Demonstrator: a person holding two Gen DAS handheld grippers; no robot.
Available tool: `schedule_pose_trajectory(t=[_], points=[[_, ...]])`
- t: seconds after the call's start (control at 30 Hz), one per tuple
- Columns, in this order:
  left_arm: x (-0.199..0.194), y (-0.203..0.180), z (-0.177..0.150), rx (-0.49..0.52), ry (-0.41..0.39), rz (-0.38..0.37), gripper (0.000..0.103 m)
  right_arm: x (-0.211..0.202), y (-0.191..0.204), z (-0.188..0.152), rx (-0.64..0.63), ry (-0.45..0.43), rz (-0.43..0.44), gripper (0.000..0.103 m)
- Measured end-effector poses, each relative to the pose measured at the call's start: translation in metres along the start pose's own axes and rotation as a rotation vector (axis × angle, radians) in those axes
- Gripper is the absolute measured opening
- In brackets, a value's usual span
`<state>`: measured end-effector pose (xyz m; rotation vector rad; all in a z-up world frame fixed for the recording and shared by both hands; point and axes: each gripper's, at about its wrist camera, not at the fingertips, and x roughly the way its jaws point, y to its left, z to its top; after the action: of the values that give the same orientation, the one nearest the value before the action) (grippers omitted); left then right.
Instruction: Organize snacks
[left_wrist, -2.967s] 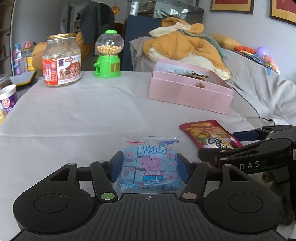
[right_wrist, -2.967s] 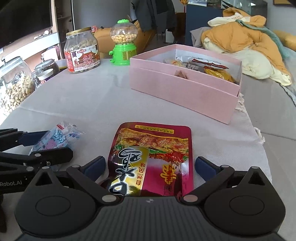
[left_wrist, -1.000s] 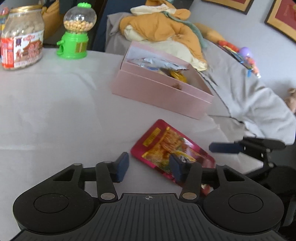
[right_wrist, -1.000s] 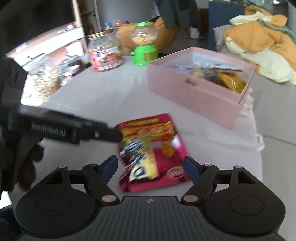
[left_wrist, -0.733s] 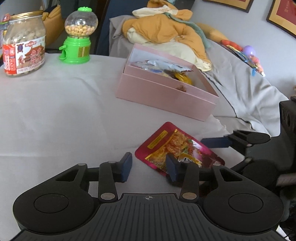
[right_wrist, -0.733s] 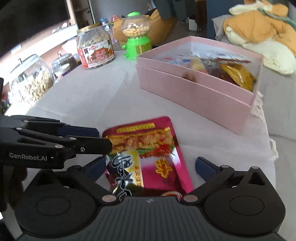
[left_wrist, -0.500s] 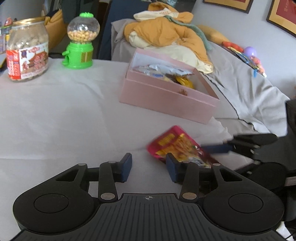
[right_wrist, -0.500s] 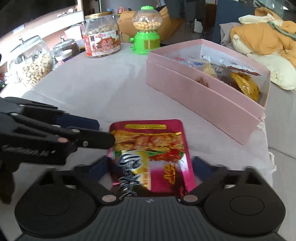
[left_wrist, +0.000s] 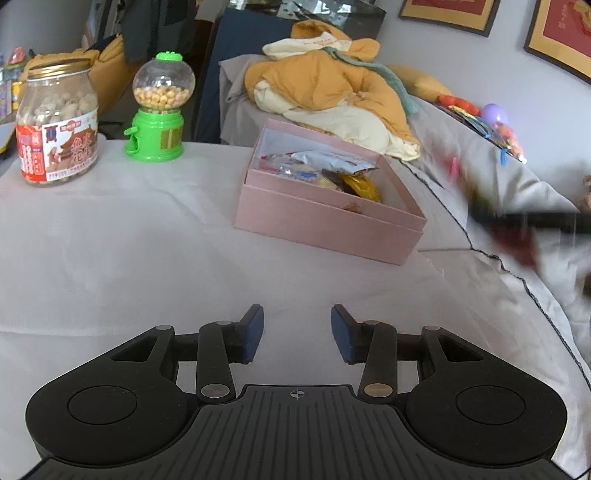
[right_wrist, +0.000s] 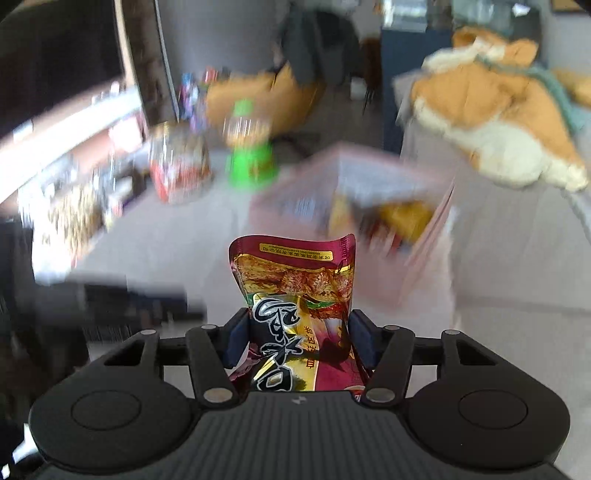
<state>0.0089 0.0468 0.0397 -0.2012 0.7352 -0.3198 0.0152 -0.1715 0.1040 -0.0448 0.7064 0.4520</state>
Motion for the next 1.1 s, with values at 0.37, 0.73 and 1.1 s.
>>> schedule_pose_trajectory(t=[0.37,0.73,1.1], points=[[0.002,0.014,-0.007,0.033,-0.056,0.086,0.046,0.071,-0.033,0.130,0.030,-0.081,-0.213,0.089],[0.000,0.008,-0.032,0.027,-0.081,0.137,0.046,0.079,0.005,-0.019,0.094,0.025,-0.156,0.089],[0.017,-0.015,-0.042,0.130,-0.076,0.239,0.047,0.095,0.017,-0.075,0.146,0.045,-0.313,0.103]])
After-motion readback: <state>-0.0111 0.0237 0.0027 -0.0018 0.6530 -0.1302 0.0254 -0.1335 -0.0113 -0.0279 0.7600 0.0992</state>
